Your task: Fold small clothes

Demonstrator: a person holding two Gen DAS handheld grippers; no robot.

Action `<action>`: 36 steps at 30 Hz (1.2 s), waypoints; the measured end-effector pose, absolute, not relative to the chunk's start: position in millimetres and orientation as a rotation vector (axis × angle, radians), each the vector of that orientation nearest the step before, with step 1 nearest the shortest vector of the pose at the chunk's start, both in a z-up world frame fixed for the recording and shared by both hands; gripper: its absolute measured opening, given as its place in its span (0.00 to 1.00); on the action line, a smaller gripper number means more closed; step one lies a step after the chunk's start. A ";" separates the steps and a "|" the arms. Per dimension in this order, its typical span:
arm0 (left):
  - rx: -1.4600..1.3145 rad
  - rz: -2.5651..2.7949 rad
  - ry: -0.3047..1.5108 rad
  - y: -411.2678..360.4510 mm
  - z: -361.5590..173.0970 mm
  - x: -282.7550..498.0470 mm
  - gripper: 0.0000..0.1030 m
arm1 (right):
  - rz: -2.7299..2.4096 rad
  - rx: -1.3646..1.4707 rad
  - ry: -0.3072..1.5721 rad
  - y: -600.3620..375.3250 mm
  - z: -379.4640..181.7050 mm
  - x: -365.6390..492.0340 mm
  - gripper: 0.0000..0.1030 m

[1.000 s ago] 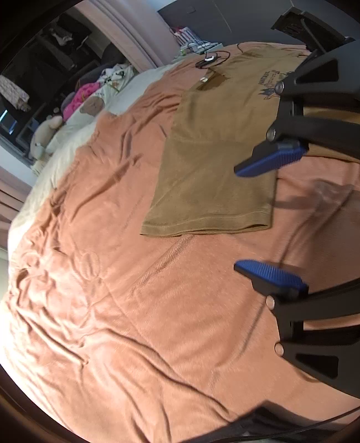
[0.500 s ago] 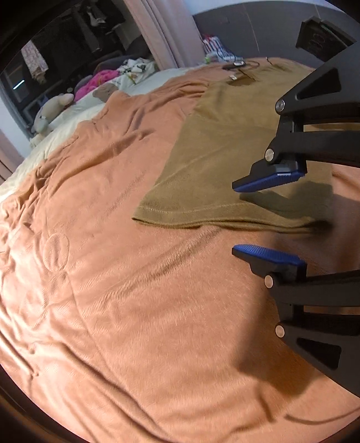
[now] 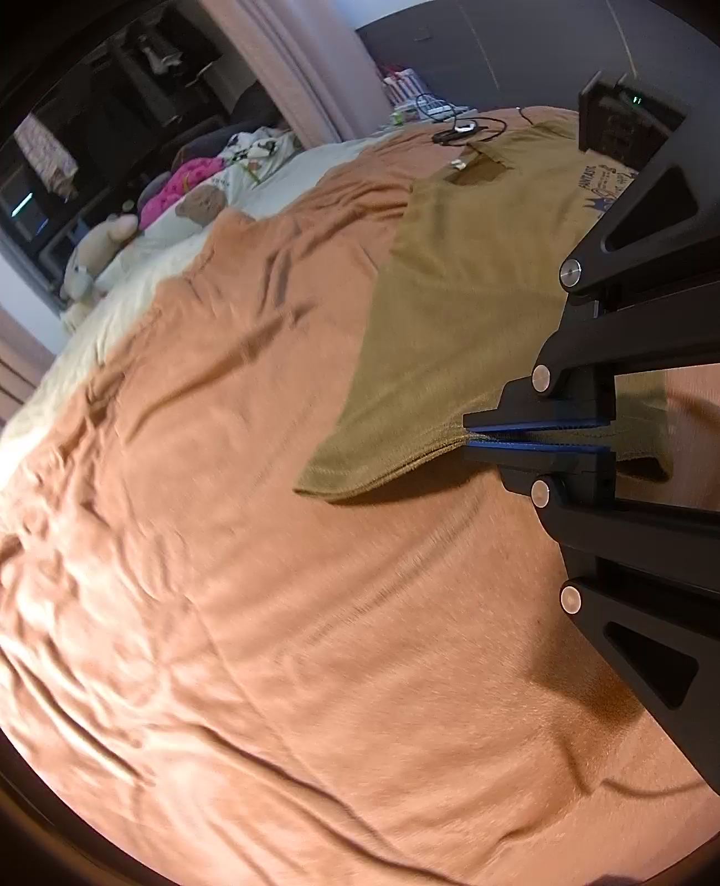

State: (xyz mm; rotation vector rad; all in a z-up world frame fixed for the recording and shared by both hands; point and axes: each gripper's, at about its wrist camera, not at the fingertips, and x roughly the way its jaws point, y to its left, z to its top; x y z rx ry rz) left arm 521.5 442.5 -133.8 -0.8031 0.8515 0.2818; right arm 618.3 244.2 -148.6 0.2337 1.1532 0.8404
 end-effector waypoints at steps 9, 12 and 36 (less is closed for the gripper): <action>-0.756 0.212 0.815 416.4 -94.5 531.8 0.03 | 0.787 0.260 1.188 236.2 -138.2 632.3 0.06; -0.753 0.189 0.807 403.6 -81.8 537.8 0.03 | 0.774 0.295 1.154 212.8 -125.3 632.8 0.10; -0.622 -0.018 0.913 251.4 -70.1 598.5 0.34 | 0.706 0.291 1.064 50.5 -70.0 610.4 0.48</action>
